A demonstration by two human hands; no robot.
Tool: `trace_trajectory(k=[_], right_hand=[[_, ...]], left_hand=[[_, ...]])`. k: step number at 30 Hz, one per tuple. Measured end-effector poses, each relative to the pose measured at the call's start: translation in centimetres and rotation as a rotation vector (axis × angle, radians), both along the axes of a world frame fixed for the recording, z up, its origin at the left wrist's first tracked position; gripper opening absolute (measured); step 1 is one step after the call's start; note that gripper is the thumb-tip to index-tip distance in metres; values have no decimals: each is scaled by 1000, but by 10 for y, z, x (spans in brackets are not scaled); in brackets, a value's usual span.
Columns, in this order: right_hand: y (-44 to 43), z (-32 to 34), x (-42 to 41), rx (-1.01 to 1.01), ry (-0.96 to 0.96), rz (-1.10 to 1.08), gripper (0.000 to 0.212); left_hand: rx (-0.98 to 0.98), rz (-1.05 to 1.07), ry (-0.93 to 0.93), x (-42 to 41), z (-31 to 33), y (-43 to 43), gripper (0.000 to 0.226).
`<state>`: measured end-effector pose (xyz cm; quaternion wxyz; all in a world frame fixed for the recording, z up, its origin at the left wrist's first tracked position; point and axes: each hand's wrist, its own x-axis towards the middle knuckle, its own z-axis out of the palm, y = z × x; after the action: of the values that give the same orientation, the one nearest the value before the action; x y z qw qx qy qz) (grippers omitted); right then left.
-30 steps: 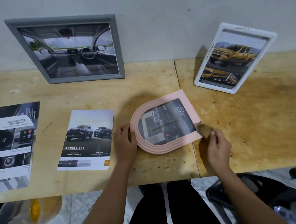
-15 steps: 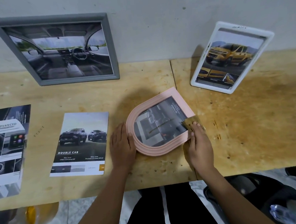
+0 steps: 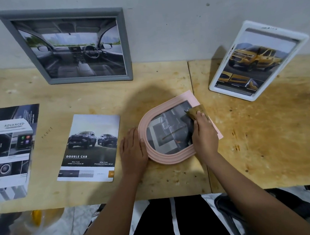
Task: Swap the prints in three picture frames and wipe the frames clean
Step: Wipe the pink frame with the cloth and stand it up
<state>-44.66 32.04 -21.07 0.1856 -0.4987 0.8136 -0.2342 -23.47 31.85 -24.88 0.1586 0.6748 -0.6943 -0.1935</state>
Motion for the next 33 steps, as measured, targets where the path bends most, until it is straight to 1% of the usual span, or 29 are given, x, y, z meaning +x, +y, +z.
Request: trace_trajectory(k=[2, 5, 11, 15, 17, 22, 28, 31, 33], right_hand=[[1, -3, 5, 1, 9, 42, 39], [-2, -4, 12, 23, -21, 19, 39], [2, -7, 42, 30, -181, 40, 40], [-3, -8, 51, 46, -318, -41, 42], [-3, -8, 54, 44, -349, -44, 42], [1, -10, 64, 51, -309, 64, 41], [6, -12, 64, 30, -362, 216, 42], [9, -12, 59, 30, -352, 333, 41], [10, -11, 52, 65, -317, 462, 43]], left_hand=[[3, 5, -7, 0, -1, 0, 57], [0, 13, -16, -1, -2, 0, 56], [6, 11, -19, -1, 0, 0, 58], [9, 13, -19, -2, 1, 0, 59], [10, 8, -25, -2, 0, -1, 58], [0, 7, -27, -2, 1, -1, 56], [-2, 6, -26, -1, -1, -1, 55], [3, 2, -25, -2, -1, -1, 55], [-2, 4, -25, -2, -1, -1, 55]])
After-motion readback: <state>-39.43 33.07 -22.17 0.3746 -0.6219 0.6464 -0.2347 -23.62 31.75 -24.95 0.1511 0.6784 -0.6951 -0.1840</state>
